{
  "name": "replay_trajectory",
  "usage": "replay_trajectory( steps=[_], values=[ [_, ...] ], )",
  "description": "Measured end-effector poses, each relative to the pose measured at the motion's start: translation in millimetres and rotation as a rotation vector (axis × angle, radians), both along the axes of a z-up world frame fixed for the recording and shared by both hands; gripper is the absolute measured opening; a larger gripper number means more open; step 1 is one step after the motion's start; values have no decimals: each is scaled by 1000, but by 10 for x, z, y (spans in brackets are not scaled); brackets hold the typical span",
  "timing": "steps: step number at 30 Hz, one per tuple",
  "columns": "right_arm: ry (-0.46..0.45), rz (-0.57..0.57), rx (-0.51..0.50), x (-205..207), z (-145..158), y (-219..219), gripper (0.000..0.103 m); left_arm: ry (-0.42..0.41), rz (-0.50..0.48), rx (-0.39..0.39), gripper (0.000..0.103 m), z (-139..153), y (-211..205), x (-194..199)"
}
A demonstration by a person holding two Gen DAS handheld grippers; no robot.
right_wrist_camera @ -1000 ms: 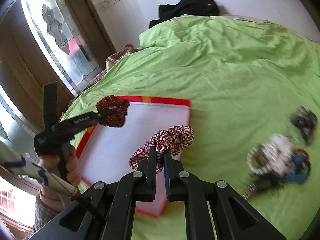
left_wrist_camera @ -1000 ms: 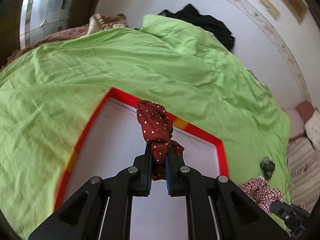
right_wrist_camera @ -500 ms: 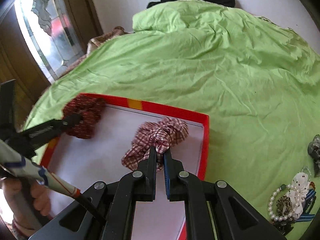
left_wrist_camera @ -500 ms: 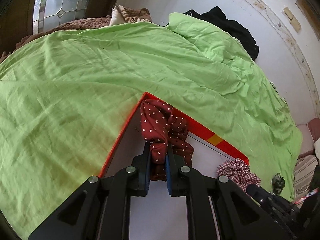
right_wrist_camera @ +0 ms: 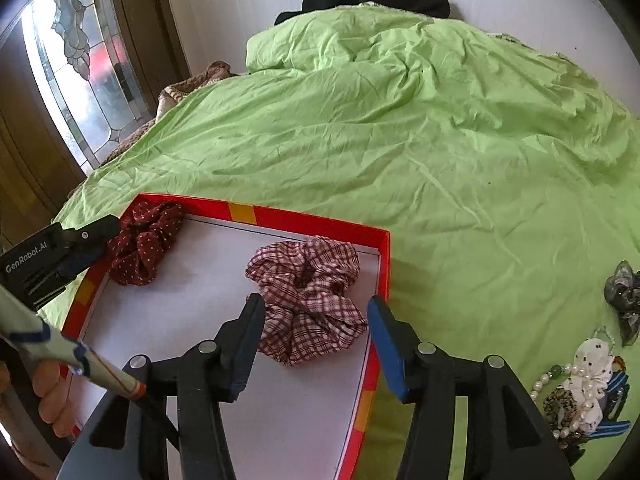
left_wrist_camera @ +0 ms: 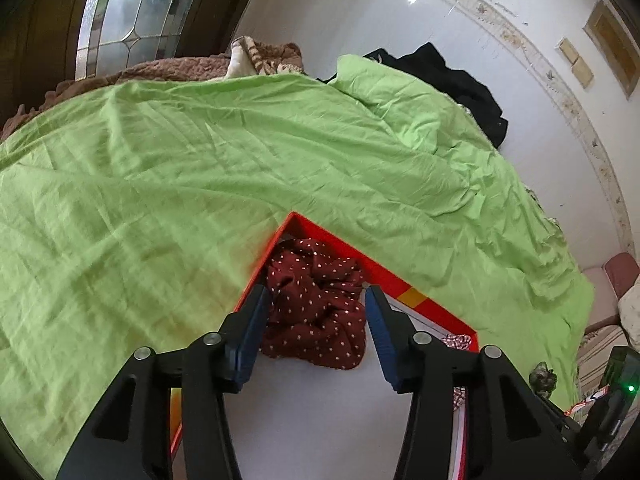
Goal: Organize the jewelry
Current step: 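Carry both scrunchies into the red box and open both tools to release, then grasp the black claw clip with the left tool while the right grasps the black beaded hair tie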
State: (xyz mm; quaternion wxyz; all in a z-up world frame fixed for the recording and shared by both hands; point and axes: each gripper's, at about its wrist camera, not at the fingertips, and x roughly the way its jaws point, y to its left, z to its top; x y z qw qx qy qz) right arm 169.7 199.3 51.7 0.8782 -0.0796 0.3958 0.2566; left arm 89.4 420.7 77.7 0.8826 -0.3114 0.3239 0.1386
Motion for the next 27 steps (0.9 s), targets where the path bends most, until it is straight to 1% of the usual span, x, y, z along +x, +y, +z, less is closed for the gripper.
replay_trajectory(
  steps=[3, 6, 9, 11, 15, 17, 21, 23, 25, 27],
  values=[
    [-30, 0, 6, -102, 93, -114, 59, -23, -14, 28, 53, 85, -94, -45],
    [-41, -10, 22, -225, 151, -307, 63, -33, -28, 94, 53, 178, -256, -80],
    [-37, -17, 35, -352, 167, -546, 63, -33, -52, 161, 53, 257, -453, -116],
    [-39, -28, 38, -448, 164, -752, 63, -37, -71, 183, 53, 296, -560, -151],
    [-39, -79, 53, -620, 147, -1306, 63, -40, -109, 206, 53, 344, -785, -226],
    [-37, -111, 57, -675, 124, -1563, 63, -41, -143, 210, 53, 350, -932, -259],
    [-47, -205, 39, -762, 56, -2219, 63, -48, -245, 232, 53, 369, -1378, -325],
    [-47, -247, 36, -780, 23, -2479, 63, -50, -286, 243, 53, 371, -1595, -345],
    [-36, -295, 47, -772, -21, -2782, 63, -51, -340, 237, 53, 361, -1836, -347],
    [-28, -338, 64, -764, -73, -3056, 63, -46, -397, 214, 53, 333, -2065, -333]
  ],
)
